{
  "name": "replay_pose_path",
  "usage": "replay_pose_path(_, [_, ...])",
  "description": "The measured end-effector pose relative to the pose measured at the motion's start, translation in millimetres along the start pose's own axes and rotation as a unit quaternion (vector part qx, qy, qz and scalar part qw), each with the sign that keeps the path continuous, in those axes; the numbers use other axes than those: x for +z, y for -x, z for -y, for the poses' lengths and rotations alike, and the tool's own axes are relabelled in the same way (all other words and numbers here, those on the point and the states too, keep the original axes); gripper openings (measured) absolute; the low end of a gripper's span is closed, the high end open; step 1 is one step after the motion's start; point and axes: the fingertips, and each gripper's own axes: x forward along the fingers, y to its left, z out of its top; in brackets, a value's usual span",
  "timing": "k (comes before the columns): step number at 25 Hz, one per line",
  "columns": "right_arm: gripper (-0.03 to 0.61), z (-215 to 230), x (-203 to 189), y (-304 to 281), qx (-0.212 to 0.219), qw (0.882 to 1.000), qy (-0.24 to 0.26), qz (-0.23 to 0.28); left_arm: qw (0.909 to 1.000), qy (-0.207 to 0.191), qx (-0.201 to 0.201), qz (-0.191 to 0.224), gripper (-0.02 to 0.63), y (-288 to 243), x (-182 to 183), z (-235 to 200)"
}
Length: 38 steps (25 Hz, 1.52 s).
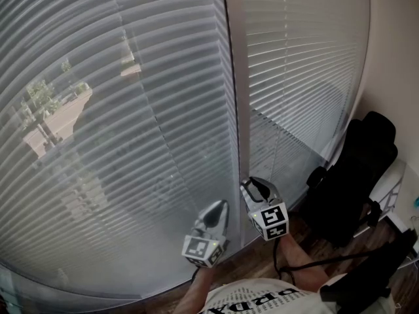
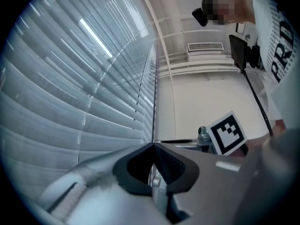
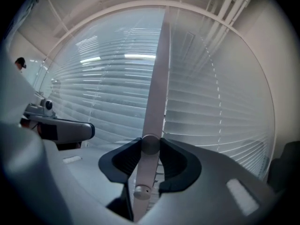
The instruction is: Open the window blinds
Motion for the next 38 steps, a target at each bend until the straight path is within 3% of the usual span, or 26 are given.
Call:
replay_pose_path(8, [0.132,2,-1,0,0.000,0.997,-0.078,0.007,1.0000,0.002,0.003,0.001,-0.006,0,-1,0])
replay_pose_path(13, [0.133,3,-2,0,0.008,0.988,-0.152,0.007,1.0000,0.002,0.002,-0.001,-0.006,0,-1,1])
replay_pose_path(18, [0.133,3,-2,-1,0.008,0.989,-0.150,0.006,1.0000,0.000,0.003,-0.005,-0.006,2,-5,1])
replay_pose_path(21, [0.133,3,-2,1,0.007,0.995,-0.104,-0.001,1.0000,0.001,0.003,-0.004,-0.006,4,-3,4])
replay_pose_path(25, [0.137,-1,8,5,0.006,1.000,0.009,-0.007,1.0000,-0.003,0.003,-0.002,-0.006,7,-2,2])
replay_pose_path(27, [0.138,-5,13,7,0.005,0.997,0.082,-0.008,1.0000,-0.003,0.007,-0.002,-0.006,8,0,1])
replay_pose_path(31, [0.146,-13,18,6,0.000,0.978,0.208,-0.010,0.9998,0.002,0.016,-0.011,-0.006,9,0,0])
replay_pose_path(34, [0.146,-14,12,3,-0.002,0.969,0.247,-0.022,1.0000,-0.002,0.008,-0.004,-0.006,8,0,2])
replay_pose_path(38, [0.144,-8,1,-1,-0.005,0.968,0.247,-0.044,1.0000,-0.003,0.004,0.000,-0.006,8,-1,3])
